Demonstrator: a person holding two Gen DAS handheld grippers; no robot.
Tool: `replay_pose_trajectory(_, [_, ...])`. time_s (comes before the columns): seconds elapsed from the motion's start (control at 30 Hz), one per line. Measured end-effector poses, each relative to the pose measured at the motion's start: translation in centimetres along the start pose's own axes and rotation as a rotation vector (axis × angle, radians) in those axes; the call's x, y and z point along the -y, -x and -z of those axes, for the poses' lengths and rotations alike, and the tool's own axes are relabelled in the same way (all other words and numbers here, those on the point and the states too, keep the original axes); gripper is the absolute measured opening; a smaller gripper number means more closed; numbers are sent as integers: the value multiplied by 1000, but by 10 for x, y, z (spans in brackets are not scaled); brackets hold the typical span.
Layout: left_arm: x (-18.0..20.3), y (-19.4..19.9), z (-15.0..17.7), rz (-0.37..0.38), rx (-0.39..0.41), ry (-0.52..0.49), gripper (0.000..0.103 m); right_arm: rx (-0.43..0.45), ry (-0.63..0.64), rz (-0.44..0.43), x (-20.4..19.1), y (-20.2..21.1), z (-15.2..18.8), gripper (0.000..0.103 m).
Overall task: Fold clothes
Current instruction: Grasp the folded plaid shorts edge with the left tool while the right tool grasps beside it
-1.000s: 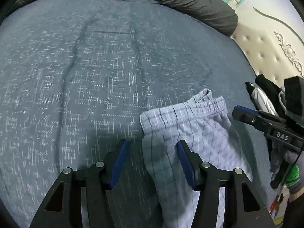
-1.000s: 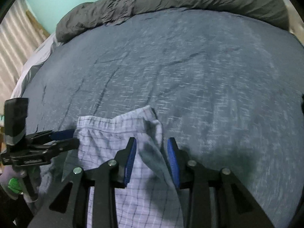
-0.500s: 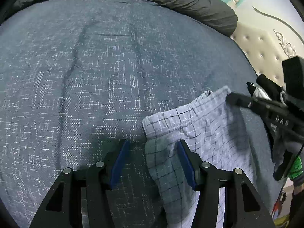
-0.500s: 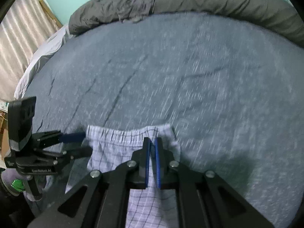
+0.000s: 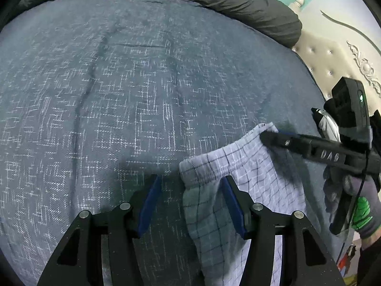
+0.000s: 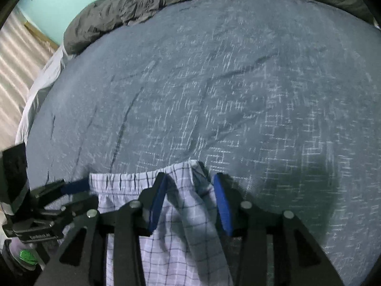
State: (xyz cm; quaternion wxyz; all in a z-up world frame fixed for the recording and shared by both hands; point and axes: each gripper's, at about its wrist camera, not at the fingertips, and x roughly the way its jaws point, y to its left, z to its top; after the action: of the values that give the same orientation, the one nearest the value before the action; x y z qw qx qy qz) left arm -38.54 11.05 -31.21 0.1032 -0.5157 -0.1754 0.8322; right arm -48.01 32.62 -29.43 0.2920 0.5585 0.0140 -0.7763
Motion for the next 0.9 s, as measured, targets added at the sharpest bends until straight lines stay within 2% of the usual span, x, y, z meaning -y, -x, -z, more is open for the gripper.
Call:
replay_pose_trajectory(0.1, [-2, -4, -2, 17, 1, 7, 56, -14, 23, 7, -6, -7, 1, 37])
replay_pose_trajectory(0.17, [3, -6, -2, 1, -3, -38, 52, -9, 27, 5, -9, -9, 2, 33])
replay_pose_trajectory(0.23, [6, -5, -1, -4, 0, -67, 28, 6, 32, -10, -10, -6, 4, 25])
replay_pose_trajectory(0.3, [8, -3, -1, 1, 3, -76, 20, 21, 37, -24, -12, -3, 6, 14])
replay_pose_trajectory(0.33, [9, 0, -1, 2, 9, -79, 18, 28, 40, -32, -12, -1, 7, 12])
replay_pose_trajectory(0.6, [37, 49, 1, 12, 75, -128, 17, 170, 78, -67, -22, 56, 26, 10])
replay_pose_trajectory(0.9, [92, 117, 4, 3, 156, -199, 17, 294, 112, -41, -43, 137, 54, 10])
